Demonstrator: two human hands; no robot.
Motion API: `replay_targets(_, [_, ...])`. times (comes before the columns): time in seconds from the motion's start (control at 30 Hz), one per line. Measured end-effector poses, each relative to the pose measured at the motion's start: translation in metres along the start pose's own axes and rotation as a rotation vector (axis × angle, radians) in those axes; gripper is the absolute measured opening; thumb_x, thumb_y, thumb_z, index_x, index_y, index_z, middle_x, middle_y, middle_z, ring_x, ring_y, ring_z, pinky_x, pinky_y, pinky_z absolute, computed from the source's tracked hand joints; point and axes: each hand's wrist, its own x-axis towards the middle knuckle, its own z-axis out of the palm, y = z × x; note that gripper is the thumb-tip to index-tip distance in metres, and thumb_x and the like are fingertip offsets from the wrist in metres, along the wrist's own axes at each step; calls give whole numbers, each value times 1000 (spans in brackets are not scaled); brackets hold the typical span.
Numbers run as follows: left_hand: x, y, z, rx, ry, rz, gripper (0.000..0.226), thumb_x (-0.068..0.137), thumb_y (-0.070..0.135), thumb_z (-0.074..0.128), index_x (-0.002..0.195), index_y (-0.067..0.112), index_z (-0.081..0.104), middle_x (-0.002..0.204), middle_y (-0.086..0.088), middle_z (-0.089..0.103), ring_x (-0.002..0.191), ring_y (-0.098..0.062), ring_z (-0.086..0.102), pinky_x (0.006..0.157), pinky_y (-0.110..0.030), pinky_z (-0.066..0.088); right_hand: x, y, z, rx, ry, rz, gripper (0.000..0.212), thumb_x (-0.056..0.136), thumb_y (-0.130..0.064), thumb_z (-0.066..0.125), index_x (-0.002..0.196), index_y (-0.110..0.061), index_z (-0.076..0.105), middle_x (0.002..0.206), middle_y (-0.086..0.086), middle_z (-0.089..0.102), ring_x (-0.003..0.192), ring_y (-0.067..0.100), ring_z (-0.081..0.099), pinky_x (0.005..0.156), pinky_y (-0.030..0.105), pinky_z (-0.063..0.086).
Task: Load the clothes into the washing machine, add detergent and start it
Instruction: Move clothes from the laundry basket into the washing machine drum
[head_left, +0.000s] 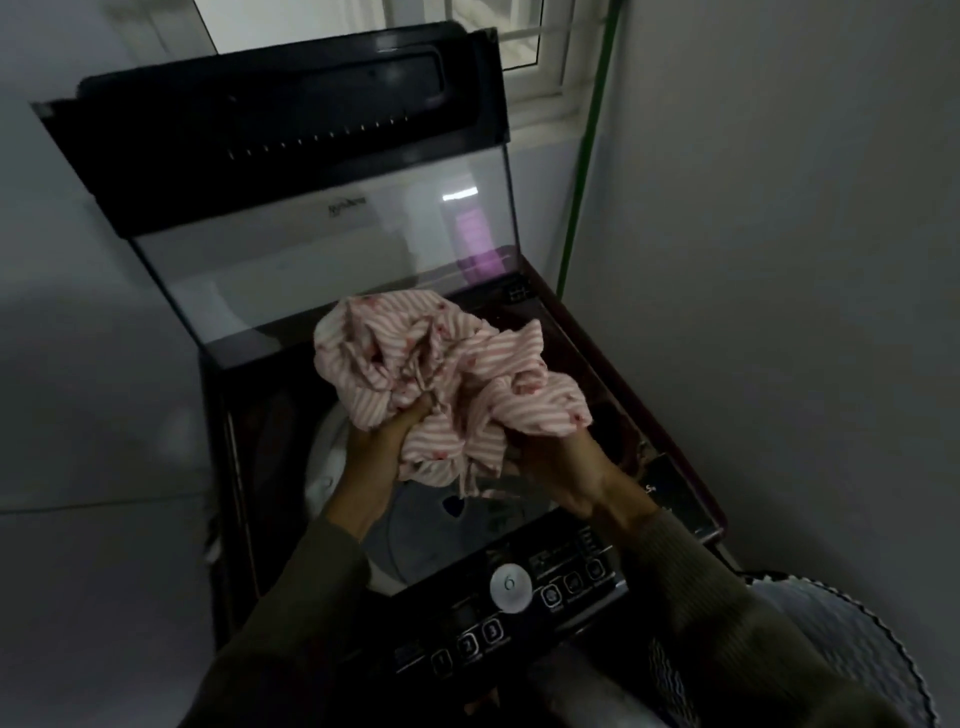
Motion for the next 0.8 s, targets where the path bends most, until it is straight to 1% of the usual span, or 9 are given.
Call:
replay_targets(0.07, [7, -21, -8, 228, -50, 67, 36, 93, 27, 64, 127, 30, 52, 124, 11, 61, 114, -10, 59, 83, -15, 49, 12, 13, -3, -218, 83, 21, 31, 89, -14, 64, 120, -10, 65, 115, 11, 70, 104, 22, 68, 94, 42, 55])
replay_targets(0.13, [14, -44, -16, 482, -59, 129, 54, 84, 49, 59, 133, 30, 45, 135, 7, 51, 126, -15, 50, 100, -19, 42, 21, 28, -9, -474, 100, -87, 36, 91, -17, 66, 125, -8, 57, 129, 18, 61, 109, 5, 64, 101, 31, 50])
replay_targets(0.2, [24, -70, -27, 622, -42, 173, 65, 77, 53, 54, 135, 25, 44, 140, 3, 49, 132, -16, 47, 109, -27, 37, 29, 39, -9, -620, 101, -148, 79, 78, -58, 70, 131, -9, 38, 133, 6, 51, 105, -9, 58, 90, 8, 46])
replay_targets(0.27, [33, -87, -35, 666, -20, 204, 80, 80, 45, 62, 149, 18, 32, 143, 11, 45, 133, 2, 42, 106, -14, 33, 40, 54, -13, -763, 114, -277, 110, 66, -83, 58, 132, 3, 42, 129, 6, 47, 110, 5, 55, 90, -1, 38])
replay_targets(0.37, [41, -97, -43, 507, -132, 72, 83, 75, 23, 79, 146, 19, 37, 131, 19, 56, 121, 3, 54, 99, -17, 43, 62, 74, -26, -996, 94, -375, 70, 93, -65, 42, 108, -1, 67, 101, 29, 68, 102, 21, 58, 93, 7, 38])
replay_targets(0.5, [45, -90, -37, 85, -140, -223, 77, 62, 18, 74, 134, 2, 51, 102, -24, 66, 75, -13, 63, 72, -30, 53, 90, 80, -35, -1204, 158, -179, 40, 93, -31, 58, 115, 0, 67, 118, 22, 67, 118, 22, 57, 100, 16, 32])
replay_targets(0.6, [60, -94, -23, -181, 31, -487, 51, 92, 46, 58, 126, 7, 57, 111, -16, 66, 90, -23, 63, 83, -40, 53, 104, 82, -36, -1272, 149, -21, 41, 101, -20, 47, 141, -12, 45, 143, 13, 49, 135, 29, 44, 112, 33, 34])
replay_targets(0.7, [81, -131, -15, 56, 283, -556, 94, 75, 60, 72, 148, 18, 30, 136, -6, 51, 109, -24, 57, 85, -36, 54, 122, 91, -35, -1293, 109, 60, 46, 103, -17, 42, 148, -12, 36, 154, 12, 36, 141, 28, 34, 108, 24, 27])
replay_targets(0.8, [81, -164, -20, 93, 245, -581, 126, 59, 60, 83, 153, 29, 5, 136, 6, 43, 118, -22, 54, 101, -45, 47, 132, 100, -36, -1185, 132, 114, 43, 101, -21, 45, 142, -8, 44, 145, 18, 46, 136, 33, 42, 99, 22, 35])
